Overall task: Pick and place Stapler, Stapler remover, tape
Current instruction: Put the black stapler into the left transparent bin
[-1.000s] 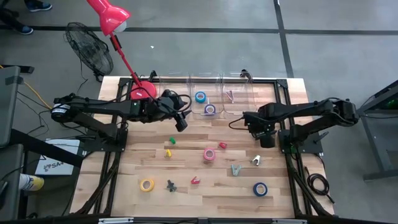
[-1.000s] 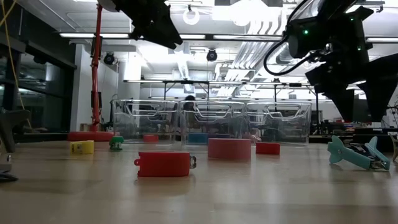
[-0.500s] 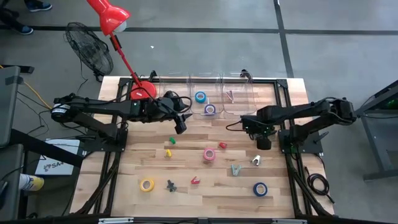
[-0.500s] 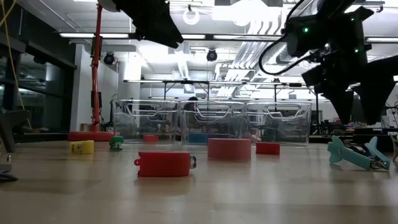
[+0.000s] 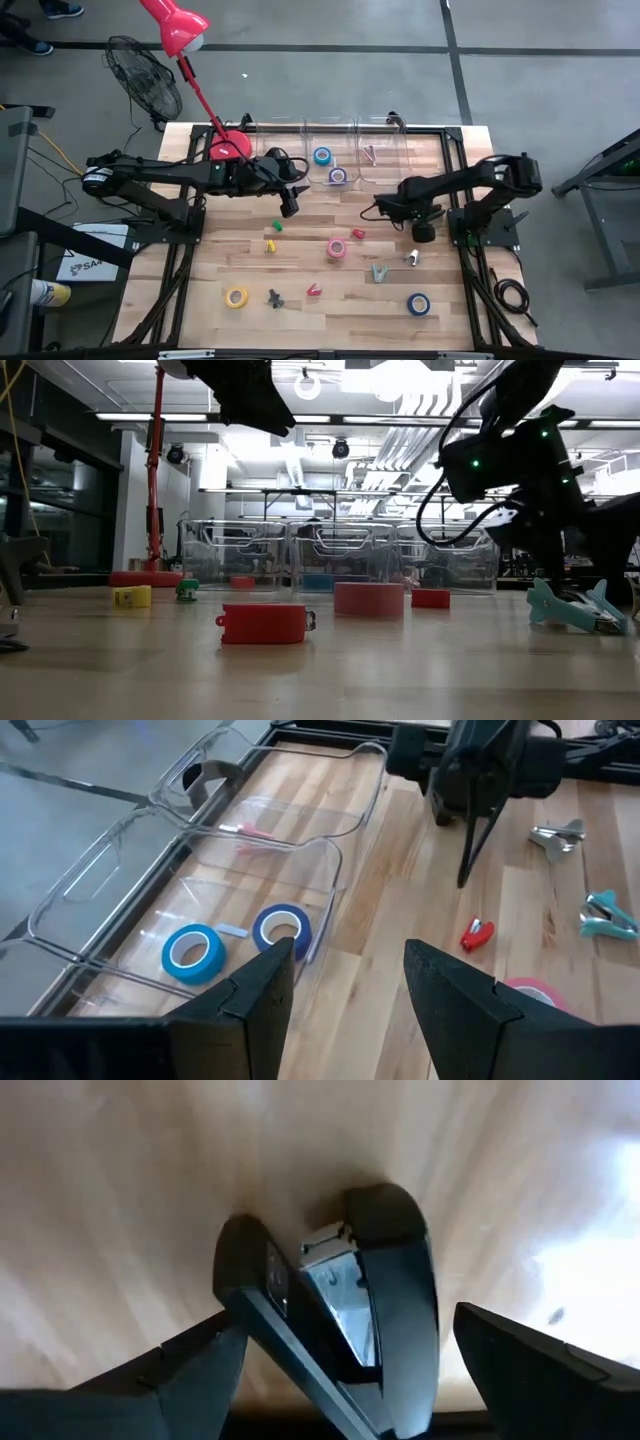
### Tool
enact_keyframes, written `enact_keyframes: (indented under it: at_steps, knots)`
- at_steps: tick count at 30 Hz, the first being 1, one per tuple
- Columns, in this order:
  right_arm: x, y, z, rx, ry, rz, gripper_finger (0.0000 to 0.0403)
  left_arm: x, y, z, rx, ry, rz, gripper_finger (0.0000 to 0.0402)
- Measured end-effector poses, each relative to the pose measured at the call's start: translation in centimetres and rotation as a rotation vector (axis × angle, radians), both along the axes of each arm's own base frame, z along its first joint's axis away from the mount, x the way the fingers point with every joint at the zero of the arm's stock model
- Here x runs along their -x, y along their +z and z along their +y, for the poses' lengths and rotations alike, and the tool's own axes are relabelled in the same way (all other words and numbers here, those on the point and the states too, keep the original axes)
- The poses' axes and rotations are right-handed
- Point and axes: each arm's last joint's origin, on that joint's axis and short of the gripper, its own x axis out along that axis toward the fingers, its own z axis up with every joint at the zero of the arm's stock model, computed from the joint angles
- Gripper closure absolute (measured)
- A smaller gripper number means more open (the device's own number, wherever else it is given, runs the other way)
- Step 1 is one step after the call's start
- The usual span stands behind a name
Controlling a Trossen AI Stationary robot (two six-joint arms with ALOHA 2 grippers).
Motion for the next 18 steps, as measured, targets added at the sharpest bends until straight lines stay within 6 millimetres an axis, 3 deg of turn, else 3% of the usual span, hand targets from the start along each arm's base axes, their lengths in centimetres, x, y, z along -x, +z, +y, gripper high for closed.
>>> enact_keyframes:
  at_steps: [9, 18]
  knots:
    - [-0.8, -1.8, 0.2, -0.061, 0.041, 0.035, 0.0080, 0.1, -0.2, 0.0, -0.003, -0.003, 0.022, 0.0215]
    - [-0.7, -1.9, 0.9, -0.057, 0.078, 0.056, 0.0151, 0.3, -0.4, 0.0, -0.001, -0.004, 0.054, 0.0215]
